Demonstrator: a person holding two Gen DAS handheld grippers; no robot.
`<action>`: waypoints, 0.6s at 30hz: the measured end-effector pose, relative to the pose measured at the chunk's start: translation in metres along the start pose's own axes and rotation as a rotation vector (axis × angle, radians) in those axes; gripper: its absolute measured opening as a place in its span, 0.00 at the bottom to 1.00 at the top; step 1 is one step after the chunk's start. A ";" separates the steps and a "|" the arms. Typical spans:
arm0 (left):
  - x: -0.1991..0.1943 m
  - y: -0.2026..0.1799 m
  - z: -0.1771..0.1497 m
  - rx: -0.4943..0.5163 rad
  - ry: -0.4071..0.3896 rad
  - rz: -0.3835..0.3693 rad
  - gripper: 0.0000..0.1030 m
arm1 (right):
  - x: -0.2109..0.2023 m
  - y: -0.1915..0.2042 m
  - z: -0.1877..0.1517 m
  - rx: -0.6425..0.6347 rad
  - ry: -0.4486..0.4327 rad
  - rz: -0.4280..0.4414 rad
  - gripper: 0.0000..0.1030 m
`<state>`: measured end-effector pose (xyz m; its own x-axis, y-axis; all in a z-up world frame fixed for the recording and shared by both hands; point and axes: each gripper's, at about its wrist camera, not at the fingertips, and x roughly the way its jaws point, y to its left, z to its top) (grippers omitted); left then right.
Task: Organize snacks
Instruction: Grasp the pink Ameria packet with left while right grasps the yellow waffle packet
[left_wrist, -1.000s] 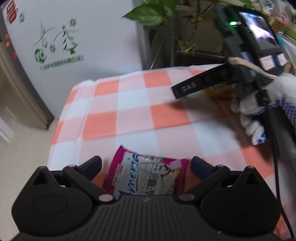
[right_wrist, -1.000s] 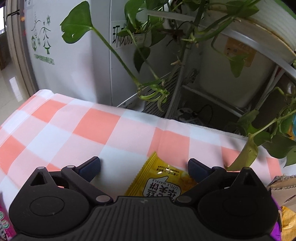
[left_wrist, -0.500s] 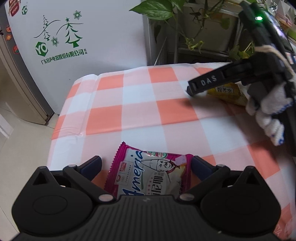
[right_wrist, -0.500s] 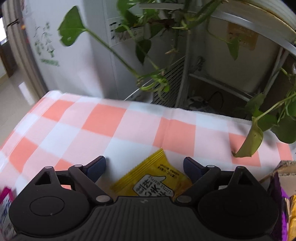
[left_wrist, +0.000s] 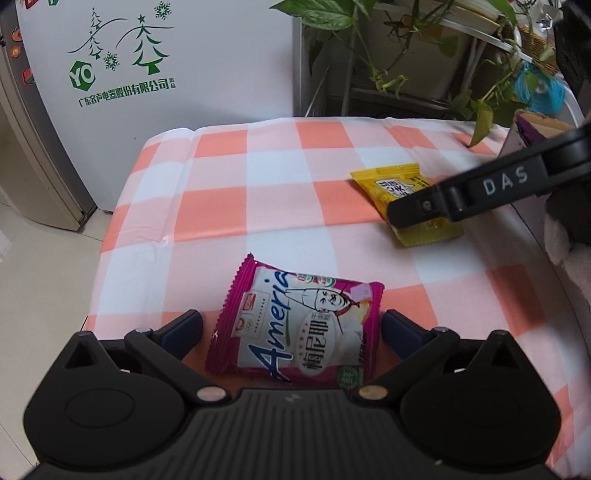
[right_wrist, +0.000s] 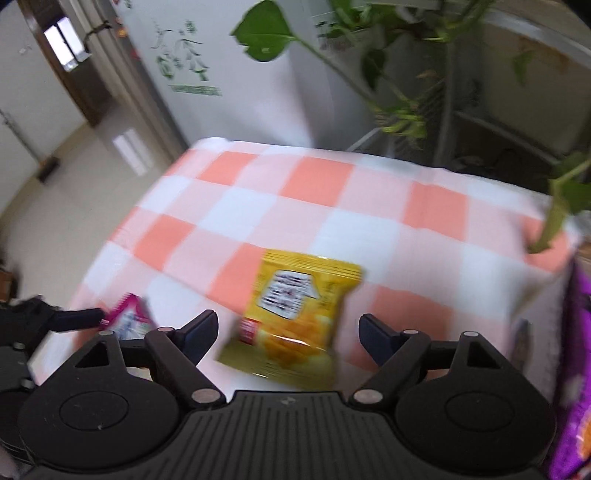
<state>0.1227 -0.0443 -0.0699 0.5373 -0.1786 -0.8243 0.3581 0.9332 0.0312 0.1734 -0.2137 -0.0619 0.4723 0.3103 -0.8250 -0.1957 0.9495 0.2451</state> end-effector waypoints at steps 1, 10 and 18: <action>0.000 0.000 0.000 0.004 0.000 -0.003 1.00 | -0.001 0.000 -0.002 -0.009 -0.014 -0.017 0.85; -0.001 0.000 -0.001 0.007 0.001 -0.012 1.00 | 0.017 0.033 -0.003 -0.105 -0.018 -0.109 0.86; 0.000 0.008 -0.001 0.018 -0.013 -0.032 1.00 | 0.016 0.030 -0.001 -0.112 -0.043 -0.155 0.62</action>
<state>0.1249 -0.0369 -0.0699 0.5355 -0.2125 -0.8174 0.3886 0.9213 0.0151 0.1744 -0.1799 -0.0682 0.5397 0.1646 -0.8256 -0.2112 0.9758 0.0566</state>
